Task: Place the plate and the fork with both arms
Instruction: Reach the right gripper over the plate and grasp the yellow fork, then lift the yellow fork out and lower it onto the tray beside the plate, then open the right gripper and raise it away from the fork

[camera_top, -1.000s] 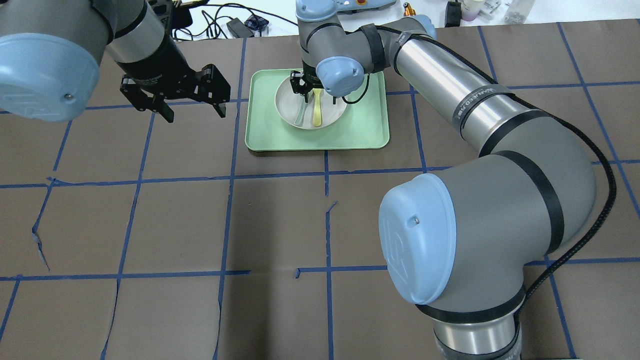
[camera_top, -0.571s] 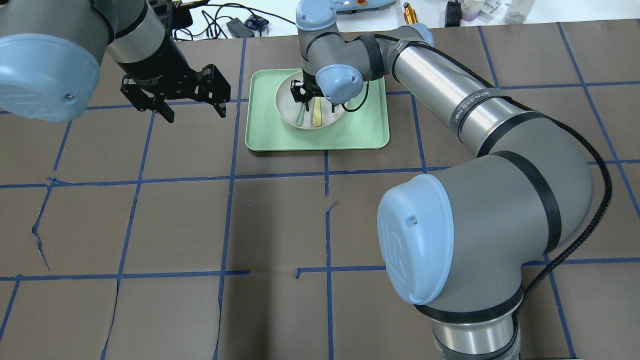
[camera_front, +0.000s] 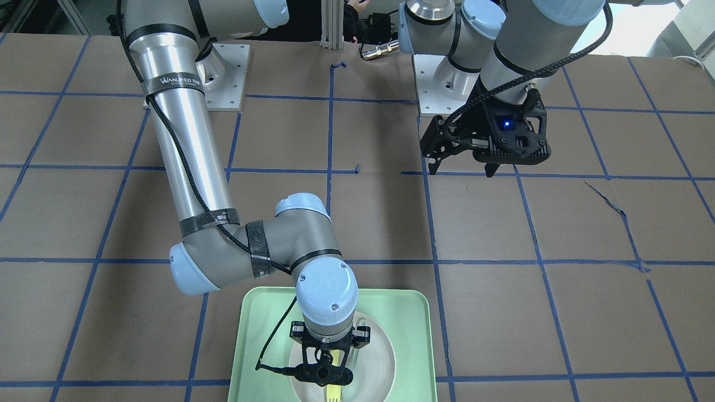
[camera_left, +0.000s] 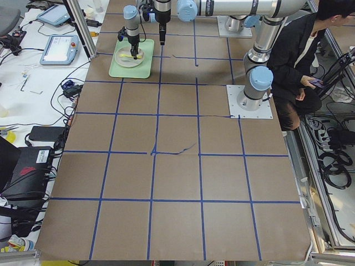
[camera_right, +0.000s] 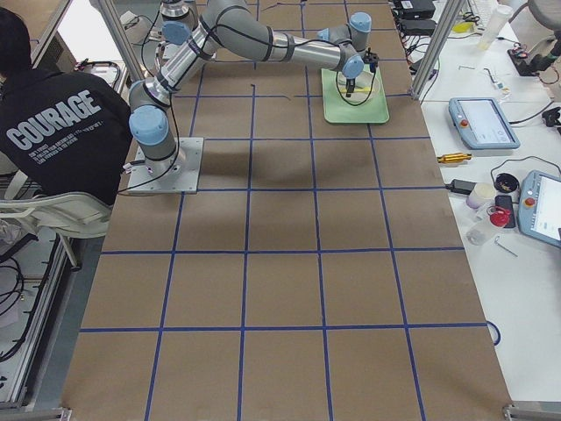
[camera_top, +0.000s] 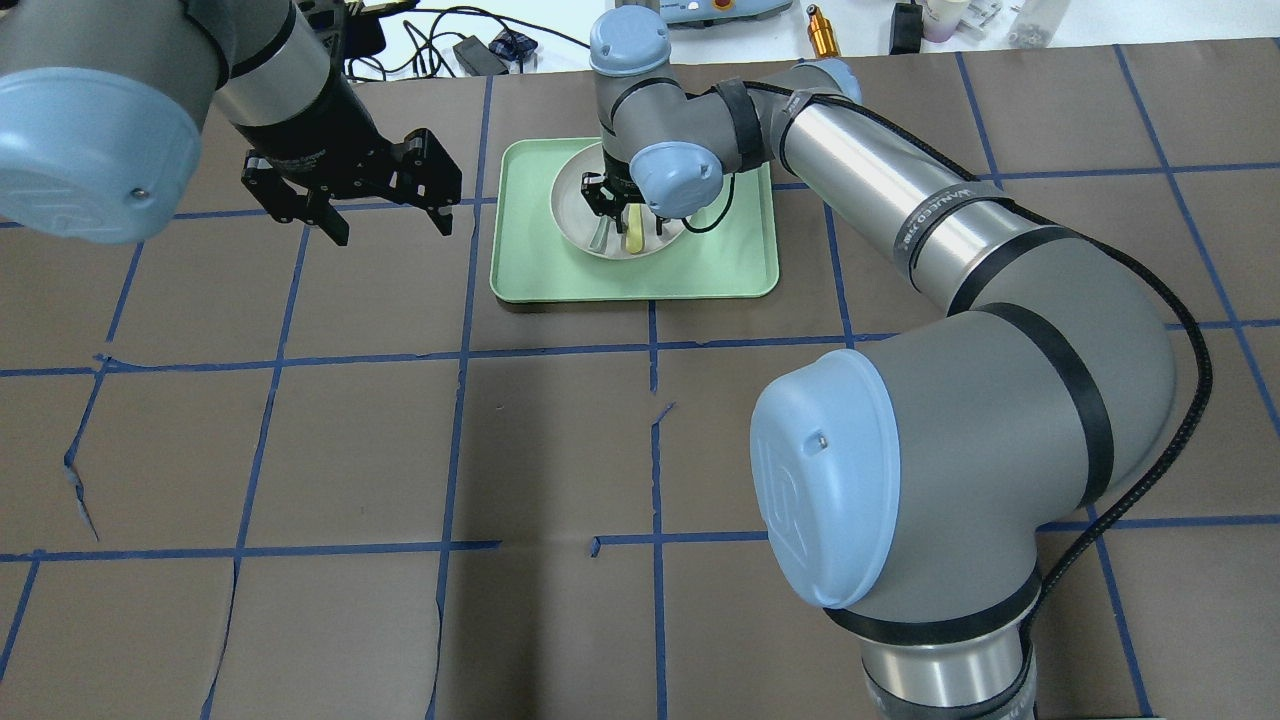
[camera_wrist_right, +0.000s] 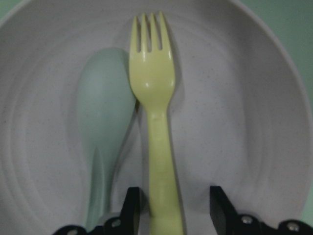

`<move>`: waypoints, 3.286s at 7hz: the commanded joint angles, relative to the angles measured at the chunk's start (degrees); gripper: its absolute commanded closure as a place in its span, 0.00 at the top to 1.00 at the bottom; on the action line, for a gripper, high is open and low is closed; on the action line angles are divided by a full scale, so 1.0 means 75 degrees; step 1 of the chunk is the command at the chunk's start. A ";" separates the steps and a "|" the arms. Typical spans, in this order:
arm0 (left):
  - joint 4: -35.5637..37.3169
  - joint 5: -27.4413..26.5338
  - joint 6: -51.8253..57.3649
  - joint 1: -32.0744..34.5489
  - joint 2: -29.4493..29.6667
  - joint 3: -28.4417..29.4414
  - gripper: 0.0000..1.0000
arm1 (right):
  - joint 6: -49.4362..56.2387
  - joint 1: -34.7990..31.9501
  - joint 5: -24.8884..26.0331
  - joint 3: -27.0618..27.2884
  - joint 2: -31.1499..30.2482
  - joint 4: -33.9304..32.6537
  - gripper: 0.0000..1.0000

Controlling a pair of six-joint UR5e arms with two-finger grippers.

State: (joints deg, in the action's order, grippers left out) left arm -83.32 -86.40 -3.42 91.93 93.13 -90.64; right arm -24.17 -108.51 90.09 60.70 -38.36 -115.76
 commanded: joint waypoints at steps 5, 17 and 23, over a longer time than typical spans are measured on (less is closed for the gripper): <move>0.0000 0.0000 0.0000 0.0000 0.0005 0.0004 1.00 | 0.0047 -0.0005 -0.0012 0.0028 -0.0123 -0.0010 0.22; 0.0094 0.0012 -0.0246 0.0012 0.0040 -0.0207 1.00 | 0.1816 0.0909 0.0304 0.1819 -0.1225 -0.0266 0.44; 0.0094 0.0012 -0.0235 0.0012 0.0029 -0.0207 1.00 | 0.2328 0.1550 0.0598 0.2929 -0.3104 -0.0047 1.00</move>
State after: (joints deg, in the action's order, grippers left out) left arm -82.62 -86.31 -5.19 92.02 93.40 -92.20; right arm -9.11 -99.00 94.42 78.59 -55.34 -116.92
